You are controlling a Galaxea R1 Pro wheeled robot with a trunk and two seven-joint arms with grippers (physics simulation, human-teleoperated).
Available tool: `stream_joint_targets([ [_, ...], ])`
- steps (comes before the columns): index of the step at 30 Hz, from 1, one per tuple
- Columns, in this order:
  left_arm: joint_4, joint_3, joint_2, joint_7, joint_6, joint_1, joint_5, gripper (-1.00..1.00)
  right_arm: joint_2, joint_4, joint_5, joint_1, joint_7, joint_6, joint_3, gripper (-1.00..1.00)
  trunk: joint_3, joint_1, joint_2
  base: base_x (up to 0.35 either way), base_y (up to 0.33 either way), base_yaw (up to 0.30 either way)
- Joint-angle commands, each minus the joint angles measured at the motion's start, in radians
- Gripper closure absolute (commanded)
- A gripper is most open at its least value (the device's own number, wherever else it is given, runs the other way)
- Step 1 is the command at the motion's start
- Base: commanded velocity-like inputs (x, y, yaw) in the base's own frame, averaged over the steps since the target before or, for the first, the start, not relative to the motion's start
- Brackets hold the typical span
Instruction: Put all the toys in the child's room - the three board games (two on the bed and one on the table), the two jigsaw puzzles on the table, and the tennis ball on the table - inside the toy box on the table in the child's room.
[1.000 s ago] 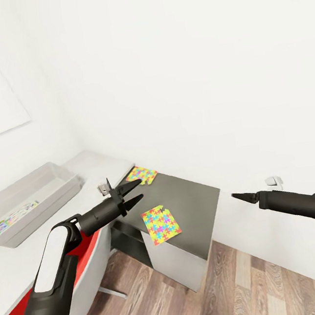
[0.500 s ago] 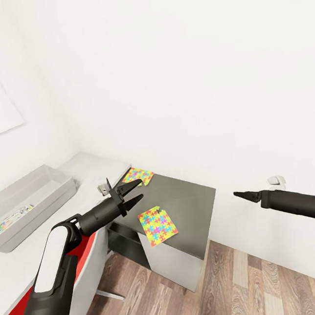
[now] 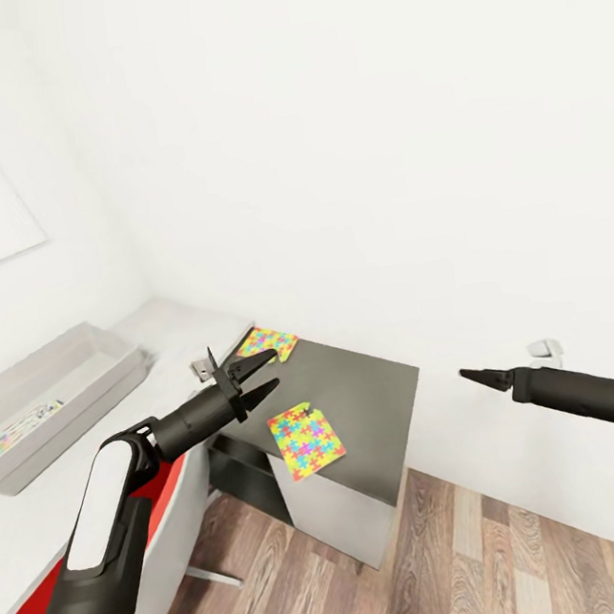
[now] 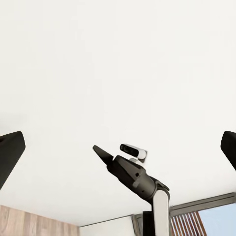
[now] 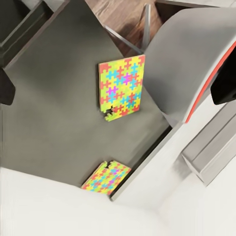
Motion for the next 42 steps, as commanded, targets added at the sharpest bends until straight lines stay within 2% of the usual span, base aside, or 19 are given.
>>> stream_joint_targets([
  [1, 0.000, 0.001, 0.000, -0.001, 0.004, -0.001, 0.000, -1.00, 0.000, 0.000, 0.002, -0.001, 0.005, 0.006, -0.004, -1.00, -0.002, 0.001, -0.002, 0.000, 0.000, -0.122],
  [42, 0.001, 0.001, 0.000, -0.001, 0.004, -0.001, 0.000, -1.00, -0.001, 0.000, 0.001, -0.001, 0.002, 0.017, -0.010, -1.00, 0.018, 0.001, -0.002, 0.000, 0.000, -0.263],
])
